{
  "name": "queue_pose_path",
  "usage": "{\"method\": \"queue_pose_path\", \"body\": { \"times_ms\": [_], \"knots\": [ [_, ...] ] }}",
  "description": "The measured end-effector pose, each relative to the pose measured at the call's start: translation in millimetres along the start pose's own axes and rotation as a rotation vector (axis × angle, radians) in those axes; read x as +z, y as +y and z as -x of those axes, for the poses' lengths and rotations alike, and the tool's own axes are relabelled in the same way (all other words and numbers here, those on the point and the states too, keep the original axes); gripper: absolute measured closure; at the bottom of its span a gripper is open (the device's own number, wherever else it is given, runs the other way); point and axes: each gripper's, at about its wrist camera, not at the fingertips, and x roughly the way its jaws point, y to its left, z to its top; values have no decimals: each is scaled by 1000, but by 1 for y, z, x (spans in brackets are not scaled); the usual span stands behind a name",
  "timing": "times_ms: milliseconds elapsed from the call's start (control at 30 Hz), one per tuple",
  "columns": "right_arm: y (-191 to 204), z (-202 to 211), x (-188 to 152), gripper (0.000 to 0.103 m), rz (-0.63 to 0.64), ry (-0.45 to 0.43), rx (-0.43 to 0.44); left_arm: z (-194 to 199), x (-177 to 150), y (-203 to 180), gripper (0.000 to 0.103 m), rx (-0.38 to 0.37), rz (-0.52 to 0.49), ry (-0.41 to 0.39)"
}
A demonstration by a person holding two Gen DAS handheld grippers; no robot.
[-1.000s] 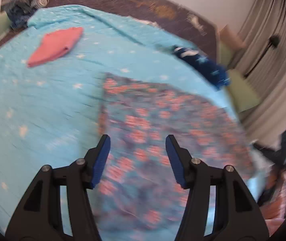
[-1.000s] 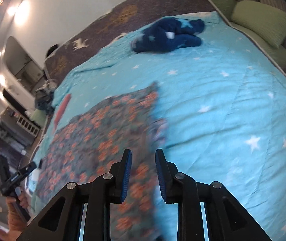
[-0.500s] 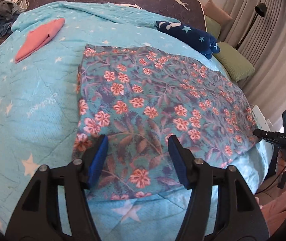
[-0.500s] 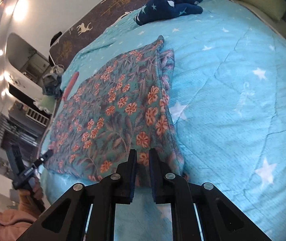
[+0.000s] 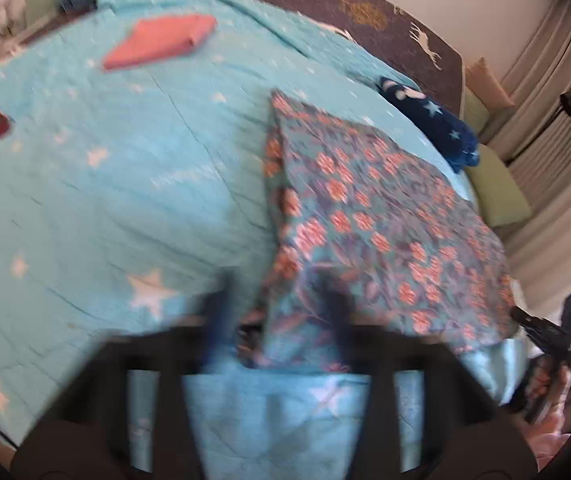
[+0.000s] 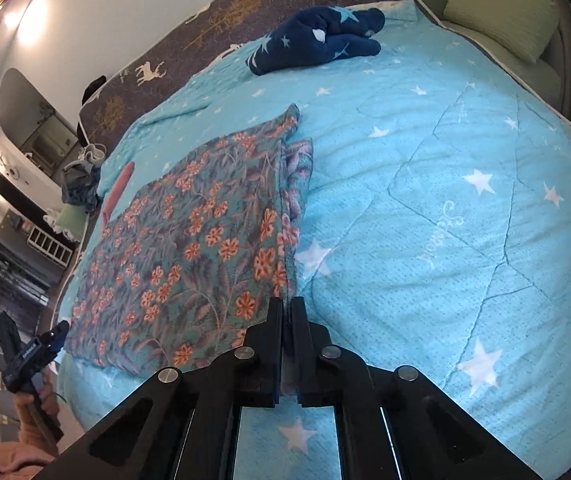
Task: Fold small clothes
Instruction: 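Pinch the folded shirt's edge with the left gripper and tidy it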
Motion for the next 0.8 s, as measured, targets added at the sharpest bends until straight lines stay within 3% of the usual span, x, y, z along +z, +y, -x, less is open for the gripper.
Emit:
{"method": "queue_pose_path", "body": {
  "times_ms": [67,200,400,467,533,600,733,800],
  "knots": [
    [4,10,0,100,3,-25,33,4,0,0,98,-20,21,-7],
    [0,33,0,101,-18,-58,73,21,-2,-9,98,-38,-34,-31],
    [-21,13,-15,95,-66,23,-20,11,-10,10,97,2,-6,22],
    [-28,11,-17,88,-115,27,-9,14,-12,11,92,-9,3,18],
    [-28,16,-15,87,-121,15,-7,17,-12,8,77,-1,-13,14],
    [-18,25,-11,87,-79,-23,-23,20,-12,6,67,13,-24,5],
    [5,30,-3,87,-6,-76,38,15,-13,4,65,5,-18,13],
    [14,16,-4,87,19,-40,59,7,-17,4,64,38,-32,36]
  ]
}}
